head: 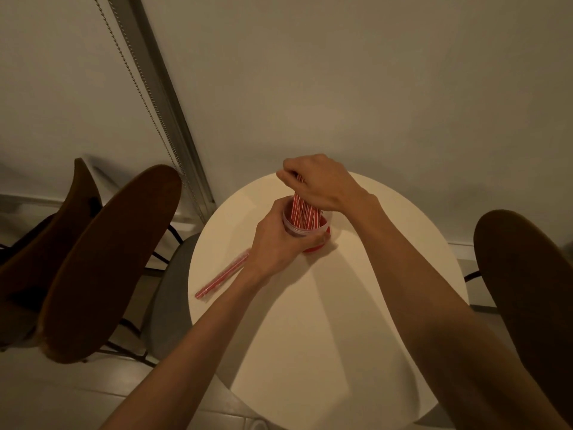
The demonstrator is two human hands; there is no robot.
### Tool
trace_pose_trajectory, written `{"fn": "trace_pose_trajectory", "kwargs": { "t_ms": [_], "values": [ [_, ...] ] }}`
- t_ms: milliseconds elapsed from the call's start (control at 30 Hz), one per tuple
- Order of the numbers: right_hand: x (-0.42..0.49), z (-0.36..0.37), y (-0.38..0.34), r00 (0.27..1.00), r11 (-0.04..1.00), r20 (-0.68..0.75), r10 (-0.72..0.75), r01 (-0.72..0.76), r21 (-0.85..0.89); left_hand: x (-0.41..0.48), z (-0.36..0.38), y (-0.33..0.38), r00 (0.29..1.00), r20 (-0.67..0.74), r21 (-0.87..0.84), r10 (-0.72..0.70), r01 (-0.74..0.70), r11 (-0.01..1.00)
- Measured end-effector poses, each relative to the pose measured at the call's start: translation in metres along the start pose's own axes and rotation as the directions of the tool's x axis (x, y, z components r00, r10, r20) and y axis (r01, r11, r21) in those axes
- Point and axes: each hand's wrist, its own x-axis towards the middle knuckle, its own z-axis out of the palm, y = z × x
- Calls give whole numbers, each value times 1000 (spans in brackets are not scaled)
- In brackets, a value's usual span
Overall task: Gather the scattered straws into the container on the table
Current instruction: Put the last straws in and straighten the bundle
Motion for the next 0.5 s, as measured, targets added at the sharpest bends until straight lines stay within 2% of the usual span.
{"fn": "trace_pose_trajectory", "kwargs": {
  "t_ms": [267,367,433,500],
  "values": [
    [-4,-6,-7,1000,995,26,7,-5,-95,-1,-2,3,1000,26,-8,0,1,1000],
    [-5,-8,-9,999,997,38,26,-23,-78,-2,-2,3,999,34,-26,-8,8,1000],
    [-7,-10,-9,997,996,1,83,-83,25,-2,-2,2,999,45,-39,-8,10,999],
    [-12,-12,-6,979,953,-74,188,-164,255,-3,-3,1,998,60,-62,1,3,998]
  ]
}}
